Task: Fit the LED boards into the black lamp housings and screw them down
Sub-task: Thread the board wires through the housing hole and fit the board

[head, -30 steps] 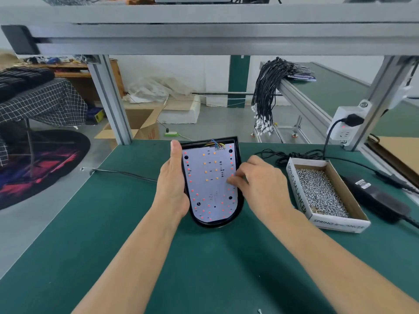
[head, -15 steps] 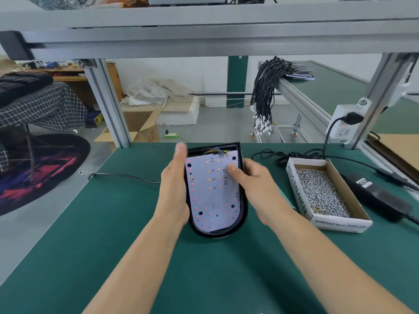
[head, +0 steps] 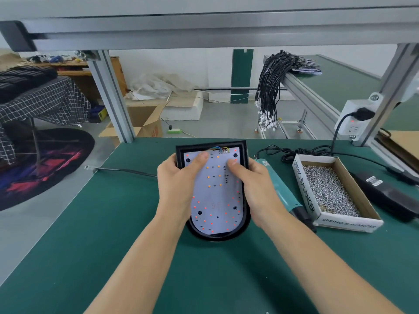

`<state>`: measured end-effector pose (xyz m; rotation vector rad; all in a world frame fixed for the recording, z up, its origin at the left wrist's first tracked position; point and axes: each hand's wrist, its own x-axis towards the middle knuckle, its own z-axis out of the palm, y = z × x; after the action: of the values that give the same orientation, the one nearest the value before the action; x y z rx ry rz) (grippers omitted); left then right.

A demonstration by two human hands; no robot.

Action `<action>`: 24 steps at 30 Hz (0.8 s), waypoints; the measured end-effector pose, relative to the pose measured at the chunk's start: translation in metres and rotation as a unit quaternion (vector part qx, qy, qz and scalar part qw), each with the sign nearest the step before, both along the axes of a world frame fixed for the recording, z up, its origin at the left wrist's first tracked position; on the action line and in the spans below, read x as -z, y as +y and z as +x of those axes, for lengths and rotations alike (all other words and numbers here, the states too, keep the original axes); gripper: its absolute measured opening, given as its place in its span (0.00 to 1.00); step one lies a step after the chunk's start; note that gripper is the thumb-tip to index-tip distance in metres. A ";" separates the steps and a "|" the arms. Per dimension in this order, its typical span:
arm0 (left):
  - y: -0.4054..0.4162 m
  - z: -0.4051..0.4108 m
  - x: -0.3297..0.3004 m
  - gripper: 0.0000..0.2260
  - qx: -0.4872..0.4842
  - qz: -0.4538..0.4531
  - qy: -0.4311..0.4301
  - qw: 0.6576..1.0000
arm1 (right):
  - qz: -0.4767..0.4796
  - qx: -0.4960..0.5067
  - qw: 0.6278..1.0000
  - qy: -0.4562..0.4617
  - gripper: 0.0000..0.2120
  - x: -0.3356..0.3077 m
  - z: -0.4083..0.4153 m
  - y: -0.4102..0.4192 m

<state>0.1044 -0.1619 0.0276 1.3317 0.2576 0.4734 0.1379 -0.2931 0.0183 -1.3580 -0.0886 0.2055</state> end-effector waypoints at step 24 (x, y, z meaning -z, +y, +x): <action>-0.004 -0.028 -0.005 0.05 0.153 0.087 -0.033 0.984 | 0.013 -0.294 0.940 0.173 0.30 -0.021 0.033 -0.023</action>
<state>0.0761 -0.1658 0.0330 1.4930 -0.0462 0.2849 0.1707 -0.3165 0.0395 -1.2204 -0.2007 0.9405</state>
